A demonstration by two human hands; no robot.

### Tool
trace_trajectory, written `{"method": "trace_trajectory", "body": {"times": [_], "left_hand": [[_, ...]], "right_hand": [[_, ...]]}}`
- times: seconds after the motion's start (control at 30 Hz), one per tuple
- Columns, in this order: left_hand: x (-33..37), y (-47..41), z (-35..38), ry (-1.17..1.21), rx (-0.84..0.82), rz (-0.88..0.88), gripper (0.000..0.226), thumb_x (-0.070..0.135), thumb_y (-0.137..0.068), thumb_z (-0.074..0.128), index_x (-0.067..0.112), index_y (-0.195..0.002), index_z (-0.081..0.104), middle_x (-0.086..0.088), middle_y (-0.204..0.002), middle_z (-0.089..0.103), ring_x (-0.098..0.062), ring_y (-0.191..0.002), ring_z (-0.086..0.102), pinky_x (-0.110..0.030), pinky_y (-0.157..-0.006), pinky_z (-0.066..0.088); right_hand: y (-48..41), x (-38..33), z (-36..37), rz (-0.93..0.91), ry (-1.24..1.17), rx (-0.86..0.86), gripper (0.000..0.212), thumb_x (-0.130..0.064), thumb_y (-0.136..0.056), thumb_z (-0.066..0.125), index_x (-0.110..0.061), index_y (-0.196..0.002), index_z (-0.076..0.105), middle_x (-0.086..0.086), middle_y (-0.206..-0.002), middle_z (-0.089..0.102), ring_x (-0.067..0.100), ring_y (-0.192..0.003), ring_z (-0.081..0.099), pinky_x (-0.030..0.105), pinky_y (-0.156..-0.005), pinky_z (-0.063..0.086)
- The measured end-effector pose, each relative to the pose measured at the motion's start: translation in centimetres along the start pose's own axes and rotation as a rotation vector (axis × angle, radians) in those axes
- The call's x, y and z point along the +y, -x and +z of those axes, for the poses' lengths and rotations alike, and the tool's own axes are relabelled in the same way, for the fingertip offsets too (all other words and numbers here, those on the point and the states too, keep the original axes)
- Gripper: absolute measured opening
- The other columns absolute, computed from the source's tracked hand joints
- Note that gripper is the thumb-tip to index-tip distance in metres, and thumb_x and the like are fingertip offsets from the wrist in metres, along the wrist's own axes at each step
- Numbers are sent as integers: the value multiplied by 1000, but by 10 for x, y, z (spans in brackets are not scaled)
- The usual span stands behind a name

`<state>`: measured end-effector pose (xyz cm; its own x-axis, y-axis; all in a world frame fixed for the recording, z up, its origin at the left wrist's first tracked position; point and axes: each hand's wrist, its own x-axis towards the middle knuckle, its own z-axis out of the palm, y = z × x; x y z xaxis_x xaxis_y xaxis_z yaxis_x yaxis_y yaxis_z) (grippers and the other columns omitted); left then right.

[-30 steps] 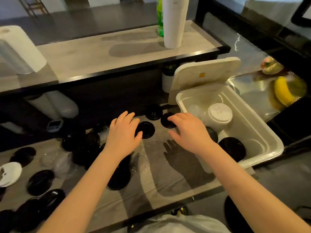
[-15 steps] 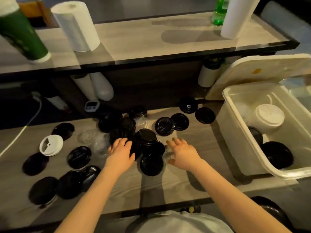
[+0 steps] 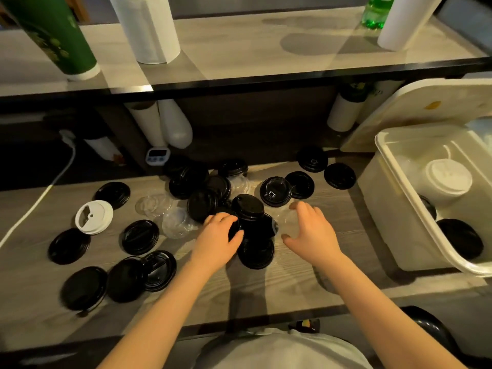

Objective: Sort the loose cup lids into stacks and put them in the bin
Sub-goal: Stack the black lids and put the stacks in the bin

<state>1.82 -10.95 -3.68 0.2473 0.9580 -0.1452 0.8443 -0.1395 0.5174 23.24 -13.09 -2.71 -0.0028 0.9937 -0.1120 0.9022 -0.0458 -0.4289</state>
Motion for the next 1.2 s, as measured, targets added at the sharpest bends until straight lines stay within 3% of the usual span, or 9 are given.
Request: {"method": "trace_trajectory", "body": {"times": [0.17, 0.27, 0.37, 0.47, 0.57, 0.73, 0.87, 1.03, 1.2], "left_hand": [[26, 4, -11, 605, -9, -102, 37, 24, -91, 58, 15, -127, 54, 5, -108, 61, -6, -98, 55, -18, -87, 43], [13, 13, -14, 707, 7, -132, 36, 19, -86, 65, 25, -119, 52, 10, -96, 61, -7, -92, 59, -22, -84, 49], [-14, 21, -20, 763, 29, -175, 38, 13, -85, 65, 19, -121, 54, 8, -92, 62, -9, -88, 60, -21, -80, 50], [-45, 27, -31, 673, 76, -195, 31, 11, -86, 63, 21, -115, 57, 6, -98, 62, -11, -94, 57, -13, -77, 44], [-85, 19, -45, 321, 167, -280, 43, 18, -86, 64, 15, -127, 53, -3, -123, 54, -18, -115, 48, -23, -91, 38], [-131, -10, -54, -154, -45, -399, 69, 31, -85, 62, 18, -144, 28, -4, -150, 26, -29, -137, 20, -40, -109, 27], [-139, -22, -38, -228, -52, -352, 66, 37, -85, 63, 17, -140, 32, -6, -145, 30, -28, -133, 22, -37, -106, 27], [-138, -18, -34, -146, 72, -309, 64, 44, -77, 70, 16, -128, 42, -3, -135, 38, -24, -127, 28, -32, -103, 30], [-125, 5, -52, -39, 180, -320, 65, 37, -69, 74, 13, -120, 40, -4, -126, 41, -23, -123, 31, -31, -100, 30]], "right_hand": [[2, -38, -6, -287, -109, 39, 61, -27, -71, 77, -21, -126, 51, -2, -132, 49, 20, -118, 45, 27, -91, 41], [1, -56, 1, -378, -98, 33, 62, -30, -73, 77, -21, -129, 52, -1, -133, 48, 20, -118, 46, 27, -91, 42], [-3, -77, 10, -399, -121, -12, 65, -30, -72, 77, -20, -129, 48, -2, -128, 51, 18, -117, 45, 29, -93, 43], [-10, -95, 21, -436, -112, -54, 64, -28, -71, 77, -20, -127, 47, -3, -126, 50, 18, -117, 45, 31, -94, 44], [-18, -109, 28, -459, -116, -52, 64, -27, -74, 75, -19, -130, 47, -2, -129, 49, 17, -119, 44, 29, -96, 42], [-30, -120, 30, -446, -93, -58, 68, -27, -76, 74, -19, -136, 43, -1, -136, 45, 18, -127, 41, 31, -102, 39], [-37, -119, 30, -419, -109, -24, 65, -29, -75, 74, -21, -133, 45, -3, -133, 47, 18, -123, 45, 29, -98, 42], [-40, -115, 30, -348, -171, 12, 65, -29, -74, 76, -21, -131, 46, -5, -128, 49, 14, -117, 47, 17, -89, 38], [-46, -118, 26, -283, -335, 21, 66, -30, -73, 78, -25, -131, 47, -11, -123, 51, 6, -113, 47, 20, -92, 41]]}}
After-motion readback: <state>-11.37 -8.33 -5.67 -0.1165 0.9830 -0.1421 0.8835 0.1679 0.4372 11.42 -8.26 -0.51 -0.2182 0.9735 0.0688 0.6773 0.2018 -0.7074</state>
